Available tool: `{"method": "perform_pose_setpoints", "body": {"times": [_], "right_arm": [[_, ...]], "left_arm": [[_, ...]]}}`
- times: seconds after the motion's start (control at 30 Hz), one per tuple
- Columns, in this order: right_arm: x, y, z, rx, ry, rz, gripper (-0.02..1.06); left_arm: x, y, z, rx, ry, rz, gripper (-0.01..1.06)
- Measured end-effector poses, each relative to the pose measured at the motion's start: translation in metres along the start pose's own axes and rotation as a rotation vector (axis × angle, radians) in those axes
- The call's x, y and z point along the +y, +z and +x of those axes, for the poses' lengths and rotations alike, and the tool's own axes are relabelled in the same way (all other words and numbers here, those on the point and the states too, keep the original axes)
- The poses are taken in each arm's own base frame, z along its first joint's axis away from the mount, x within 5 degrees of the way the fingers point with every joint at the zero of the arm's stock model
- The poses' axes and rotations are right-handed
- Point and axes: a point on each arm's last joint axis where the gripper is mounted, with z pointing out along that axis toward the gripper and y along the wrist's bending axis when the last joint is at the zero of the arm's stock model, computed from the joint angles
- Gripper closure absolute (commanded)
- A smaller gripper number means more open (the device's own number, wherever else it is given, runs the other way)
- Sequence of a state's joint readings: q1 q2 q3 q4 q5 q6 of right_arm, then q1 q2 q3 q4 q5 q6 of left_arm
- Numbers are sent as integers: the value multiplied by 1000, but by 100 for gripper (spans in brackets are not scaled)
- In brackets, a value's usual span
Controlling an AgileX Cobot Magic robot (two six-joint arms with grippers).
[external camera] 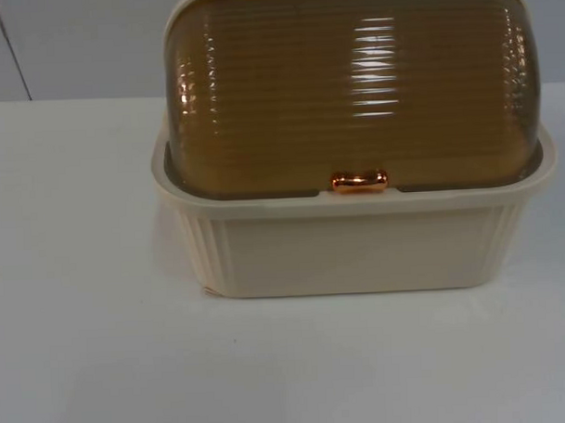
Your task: Open the box lid with the left hand, place the block into the box with the right hand, then close the box lid with the left hand.
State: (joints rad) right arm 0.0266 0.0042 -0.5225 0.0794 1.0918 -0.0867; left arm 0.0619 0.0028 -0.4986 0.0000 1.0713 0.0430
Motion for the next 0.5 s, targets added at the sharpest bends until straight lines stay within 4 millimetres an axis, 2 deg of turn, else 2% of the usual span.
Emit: {"method": "perform_pose_setpoints", "body": {"times": [0.5], "right_arm": [[0, 0, 0, 0, 7, 0, 0]], "left_arm": [[0, 0, 0, 0, 0, 0, 0]]}}
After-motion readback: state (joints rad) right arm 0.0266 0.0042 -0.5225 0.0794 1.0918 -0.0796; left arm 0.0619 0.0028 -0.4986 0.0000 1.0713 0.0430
